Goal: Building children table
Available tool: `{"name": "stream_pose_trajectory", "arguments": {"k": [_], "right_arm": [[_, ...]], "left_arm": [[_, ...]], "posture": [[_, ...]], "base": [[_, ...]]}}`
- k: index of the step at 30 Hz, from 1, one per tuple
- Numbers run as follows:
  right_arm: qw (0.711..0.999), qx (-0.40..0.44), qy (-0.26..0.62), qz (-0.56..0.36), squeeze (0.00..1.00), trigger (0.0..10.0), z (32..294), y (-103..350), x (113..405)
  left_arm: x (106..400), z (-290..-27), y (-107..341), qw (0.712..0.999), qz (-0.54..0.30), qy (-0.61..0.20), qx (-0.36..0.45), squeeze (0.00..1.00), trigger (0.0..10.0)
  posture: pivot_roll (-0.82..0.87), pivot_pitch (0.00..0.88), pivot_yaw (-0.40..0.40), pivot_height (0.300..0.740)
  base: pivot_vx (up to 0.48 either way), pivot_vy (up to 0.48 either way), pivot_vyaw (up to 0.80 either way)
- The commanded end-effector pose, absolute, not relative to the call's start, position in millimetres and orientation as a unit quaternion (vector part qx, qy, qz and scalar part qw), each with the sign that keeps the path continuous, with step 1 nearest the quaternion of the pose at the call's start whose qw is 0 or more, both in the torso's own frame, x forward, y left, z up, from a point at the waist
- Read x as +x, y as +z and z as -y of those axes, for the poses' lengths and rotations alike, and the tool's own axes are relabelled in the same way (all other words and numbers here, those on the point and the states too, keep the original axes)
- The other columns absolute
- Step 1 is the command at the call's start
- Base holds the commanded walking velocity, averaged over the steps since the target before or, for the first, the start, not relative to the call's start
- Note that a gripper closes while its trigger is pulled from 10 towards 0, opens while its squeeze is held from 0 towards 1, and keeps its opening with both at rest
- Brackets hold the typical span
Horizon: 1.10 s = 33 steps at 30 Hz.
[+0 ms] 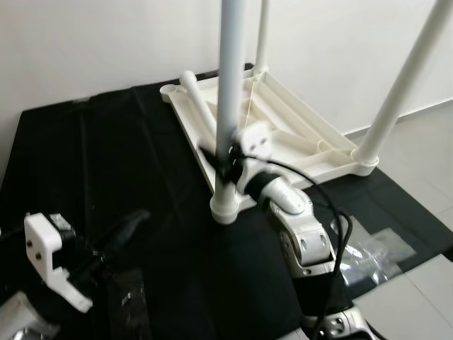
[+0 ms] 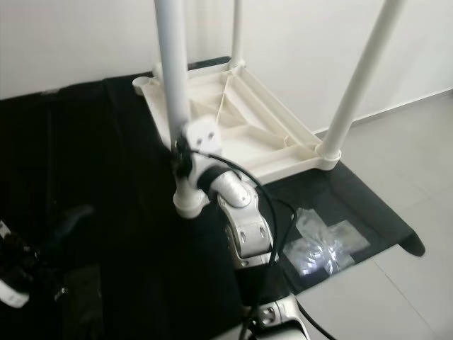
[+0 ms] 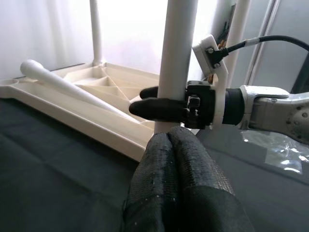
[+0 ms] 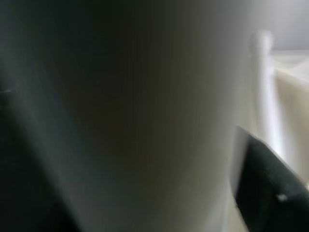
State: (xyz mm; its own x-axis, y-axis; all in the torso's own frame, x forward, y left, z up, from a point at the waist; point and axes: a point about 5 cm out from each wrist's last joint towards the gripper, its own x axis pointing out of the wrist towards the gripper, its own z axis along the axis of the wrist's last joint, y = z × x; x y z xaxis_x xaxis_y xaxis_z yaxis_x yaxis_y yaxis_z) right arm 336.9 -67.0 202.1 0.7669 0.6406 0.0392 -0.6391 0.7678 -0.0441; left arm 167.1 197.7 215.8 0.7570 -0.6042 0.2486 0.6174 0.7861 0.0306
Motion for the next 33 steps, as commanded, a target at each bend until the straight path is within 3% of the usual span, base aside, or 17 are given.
{"name": "stream_pose_trajectory", "arguments": {"k": [1, 7, 8, 9, 10, 11, 13, 15, 17, 26, 27, 28, 29, 33], "right_arm": [[0.939, 0.0, 0.342, 0.035, 1.0, 10.0, 72, 211, 340], [0.939, 0.0, 0.342, 0.035, 1.0, 10.0, 72, 211, 340], [0.927, -0.003, 0.371, 0.047, 1.0, 10.0, 77, 221, 346], [0.866, -0.042, 0.495, 0.066, 0.0, 10.0, 86, 239, 347], [0.812, -0.074, 0.574, 0.073, 0.0, 10.0, 96, 252, 345], [0.812, -0.074, 0.574, 0.073, 0.0, 10.0, 96, 252, 345], [0.743, -0.111, 0.657, 0.062, 0.0, 10.0, 109, 265, 343], [0.743, -0.111, 0.657, 0.062, 0.0, 10.0, 109, 265, 343], [0.721, -0.105, 0.683, 0.059, 0.0, 10.0, 112, 276, 347], [0.683, -0.125, 0.718, 0.053, 0.0, 10.0, 107, 287, 351], [0.669, -0.13, 0.73, 0.049, 0.0, 2.1, 108, 288, 353], [0.669, -0.13, 0.73, 0.049, 0.0, 2.1, 108, 288, 353], [0.661, -0.136, 0.737, 0.044, 0.0, 0.0, 109, 289, 354], [0.654, -0.142, 0.742, 0.042, 0.0, 0.0, 112, 289, 355]], "left_arm": [[166, -199, 215, 0.938, 0.118, -0.326, -0.018, 0.0, 10.0], [166, -199, 215, 0.938, 0.118, -0.326, -0.018, 0.0, 10.0], [166, -198, 215, 0.938, 0.118, -0.326, -0.019, 0.0, 10.0], [165, -197, 214, 0.938, 0.117, -0.325, -0.021, 0.0, 10.0], [164, -196, 214, 0.938, 0.118, -0.325, -0.023, 0.0, 10.0], [164, -196, 214, 0.938, 0.118, -0.325, -0.023, 0.0, 10.0], [162, -195, 214, 0.938, 0.117, -0.326, -0.024, 0.0, 10.0], [162, -195, 214, 0.938, 0.117, -0.326, -0.024, 0.0, 10.0], [160, -194, 214, 0.938, 0.115, -0.326, -0.024, 0.0, 10.0], [156, -195, 215, 0.94, 0.112, -0.322, -0.022, 0.0, 10.0], [156, -194, 215, 0.94, 0.112, -0.321, -0.022, 0.0, 10.0], [156, -194, 215, 0.94, 0.112, -0.321, -0.022, 0.0, 10.0], [155, -194, 215, 0.94, 0.112, -0.32, -0.022, 0.0, 10.0], [155, -194, 216, 0.941, 0.112, -0.319, -0.022, 0.0, 10.0]], "posture": [[0.0, 0.172, -0.001, 0.74], [0.0, 0.172, -0.001, 0.74], [0.0, 0.173, -0.003, 0.74], [0.01, 0.181, -0.007, 0.74], [0.01, 0.181, -0.007, 0.74], [0.01, 0.181, -0.007, 0.74], [0.02, 0.186, -0.013, 0.74], [0.02, 0.186, -0.013, 0.74], [0.03, 0.189, -0.016, 0.74], [0.05, 0.195, -0.025, 0.74], [0.05, 0.197, -0.026, 0.74], [0.05, 0.197, -0.026, 0.74], [0.05, 0.197, -0.027, 0.74], [0.05, 0.197, -0.027, 0.74]], "base": [[0.0, 0.0, 0.0], [0.0, 0.0, 0.0], [0.0, 0.0, 0.0], [0.0, 0.0, 0.0], [0.0, 0.0, 0.0], [0.0, 0.0, 0.0], [0.0, 0.0, 0.0], [0.0, 0.0, 0.0], [0.0, 0.0, 0.0], [0.0, 0.0, 0.0], [0.0, 0.0, 0.0], [0.0, 0.0, 0.0], [0.0, 0.0, 0.0], [0.0, 0.0, 0.0]]}}
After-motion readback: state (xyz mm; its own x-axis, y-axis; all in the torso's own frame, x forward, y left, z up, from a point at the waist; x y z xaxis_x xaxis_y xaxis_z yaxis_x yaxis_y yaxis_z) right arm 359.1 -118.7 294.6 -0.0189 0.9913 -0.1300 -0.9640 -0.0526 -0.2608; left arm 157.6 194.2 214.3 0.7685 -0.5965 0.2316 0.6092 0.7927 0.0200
